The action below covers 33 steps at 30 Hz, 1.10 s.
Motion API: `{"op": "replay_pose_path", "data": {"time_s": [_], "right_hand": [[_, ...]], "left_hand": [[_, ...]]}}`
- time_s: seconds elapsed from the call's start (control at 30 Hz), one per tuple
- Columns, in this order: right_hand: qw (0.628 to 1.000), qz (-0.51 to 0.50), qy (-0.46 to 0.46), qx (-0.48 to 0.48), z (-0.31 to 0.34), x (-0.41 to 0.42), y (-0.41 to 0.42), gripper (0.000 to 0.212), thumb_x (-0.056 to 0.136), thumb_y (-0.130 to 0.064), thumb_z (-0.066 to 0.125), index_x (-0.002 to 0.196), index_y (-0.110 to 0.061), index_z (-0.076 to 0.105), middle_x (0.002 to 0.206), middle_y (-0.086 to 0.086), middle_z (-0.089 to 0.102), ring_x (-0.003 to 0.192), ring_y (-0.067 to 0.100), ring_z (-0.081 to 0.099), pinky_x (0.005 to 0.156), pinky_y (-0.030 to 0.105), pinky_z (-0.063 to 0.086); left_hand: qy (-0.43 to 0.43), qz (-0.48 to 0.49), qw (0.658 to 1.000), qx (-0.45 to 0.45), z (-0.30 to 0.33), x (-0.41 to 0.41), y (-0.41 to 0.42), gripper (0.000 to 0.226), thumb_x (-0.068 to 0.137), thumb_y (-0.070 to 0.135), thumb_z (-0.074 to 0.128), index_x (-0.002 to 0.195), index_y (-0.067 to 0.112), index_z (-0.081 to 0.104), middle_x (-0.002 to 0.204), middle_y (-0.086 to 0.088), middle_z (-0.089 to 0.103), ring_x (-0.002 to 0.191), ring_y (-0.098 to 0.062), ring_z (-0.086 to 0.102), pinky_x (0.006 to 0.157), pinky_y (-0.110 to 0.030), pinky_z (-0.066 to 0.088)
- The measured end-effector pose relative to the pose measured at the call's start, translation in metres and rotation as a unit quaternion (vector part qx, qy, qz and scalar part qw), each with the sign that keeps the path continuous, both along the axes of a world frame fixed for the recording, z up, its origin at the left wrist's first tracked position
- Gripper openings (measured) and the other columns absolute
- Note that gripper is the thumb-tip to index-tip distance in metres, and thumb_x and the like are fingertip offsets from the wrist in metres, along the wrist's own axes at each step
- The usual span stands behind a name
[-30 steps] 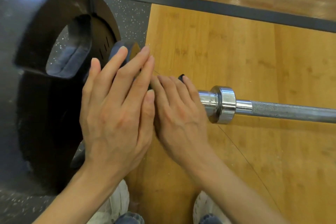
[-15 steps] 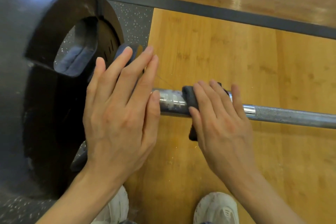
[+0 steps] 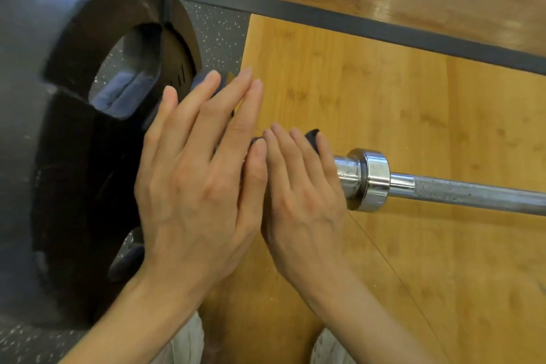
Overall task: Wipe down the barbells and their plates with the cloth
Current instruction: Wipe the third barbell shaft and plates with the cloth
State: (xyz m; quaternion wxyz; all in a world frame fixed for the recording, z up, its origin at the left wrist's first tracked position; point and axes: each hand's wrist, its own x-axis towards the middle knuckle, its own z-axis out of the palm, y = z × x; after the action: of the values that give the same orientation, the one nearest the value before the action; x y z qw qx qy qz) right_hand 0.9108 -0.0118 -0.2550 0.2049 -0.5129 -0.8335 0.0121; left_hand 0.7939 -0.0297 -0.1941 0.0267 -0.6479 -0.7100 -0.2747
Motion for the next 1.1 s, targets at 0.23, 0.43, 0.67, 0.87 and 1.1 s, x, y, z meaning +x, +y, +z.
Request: {"op": "replay_pose_path", "data": {"time_s": [0.23, 0.43, 0.67, 0.87, 1.1], "right_hand": [[0.998, -0.007, -0.049, 0.028, 0.007, 0.049, 0.007, 0.041, 0.111, -0.023, 0.037, 0.138, 0.001, 0.057, 0.141, 0.015, 0.059, 0.134, 0.032, 0.054, 0.121, 0.045, 0.026], [0.999, 0.042, 0.025, 0.02, -0.004, -0.016, 0.004, 0.036, 0.106, -0.013, 0.044, 0.135, 0.002, 0.059, 0.137, 0.018, 0.061, 0.131, 0.034, 0.056, 0.119, 0.047, 0.03], [0.998, -0.057, -0.016, 0.025, 0.0, 0.04, -0.004, 0.041, 0.109, -0.019, 0.04, 0.147, -0.006, 0.048, 0.151, 0.01, 0.05, 0.145, 0.029, 0.04, 0.127, 0.047, 0.009], [0.996, 0.047, 0.04, 0.058, -0.012, -0.007, -0.005, 0.041, 0.102, -0.012, 0.059, 0.142, -0.009, 0.057, 0.146, 0.011, 0.056, 0.138, 0.031, 0.049, 0.121, 0.046, 0.029], [0.996, -0.056, 0.054, 0.039, -0.009, 0.013, -0.01, 0.041, 0.102, -0.011, 0.056, 0.143, -0.007, 0.055, 0.148, 0.009, 0.054, 0.14, 0.029, 0.046, 0.124, 0.048, 0.021]], "left_hand": [[-0.018, -0.007, 1.0, 0.002, 0.001, -0.002, 0.005, 0.043, 0.104, 0.019, 0.04, 0.144, 0.005, 0.052, 0.148, -0.007, 0.052, 0.142, -0.027, 0.041, 0.124, -0.039, 0.015], [-0.023, -0.013, 1.0, 0.003, 0.003, -0.002, 0.006, 0.044, 0.105, 0.018, 0.04, 0.145, 0.004, 0.051, 0.15, -0.009, 0.05, 0.144, -0.027, 0.039, 0.125, -0.039, 0.015], [-0.034, -0.017, 0.999, 0.007, -0.003, -0.006, -0.014, 0.051, 0.105, 0.019, 0.033, 0.152, -0.001, 0.034, 0.162, -0.017, 0.026, 0.152, -0.032, 0.012, 0.126, -0.046, 0.008], [-0.041, -0.027, 0.999, 0.019, -0.011, -0.005, -0.017, 0.048, 0.105, 0.016, 0.032, 0.15, -0.002, 0.037, 0.158, -0.011, 0.032, 0.151, -0.028, 0.022, 0.126, -0.04, 0.005], [-0.073, -0.03, 0.996, 0.044, -0.016, -0.007, -0.012, 0.045, 0.105, 0.013, 0.031, 0.147, 0.002, 0.039, 0.155, -0.008, 0.036, 0.15, -0.025, 0.026, 0.126, -0.044, 0.007]]}}
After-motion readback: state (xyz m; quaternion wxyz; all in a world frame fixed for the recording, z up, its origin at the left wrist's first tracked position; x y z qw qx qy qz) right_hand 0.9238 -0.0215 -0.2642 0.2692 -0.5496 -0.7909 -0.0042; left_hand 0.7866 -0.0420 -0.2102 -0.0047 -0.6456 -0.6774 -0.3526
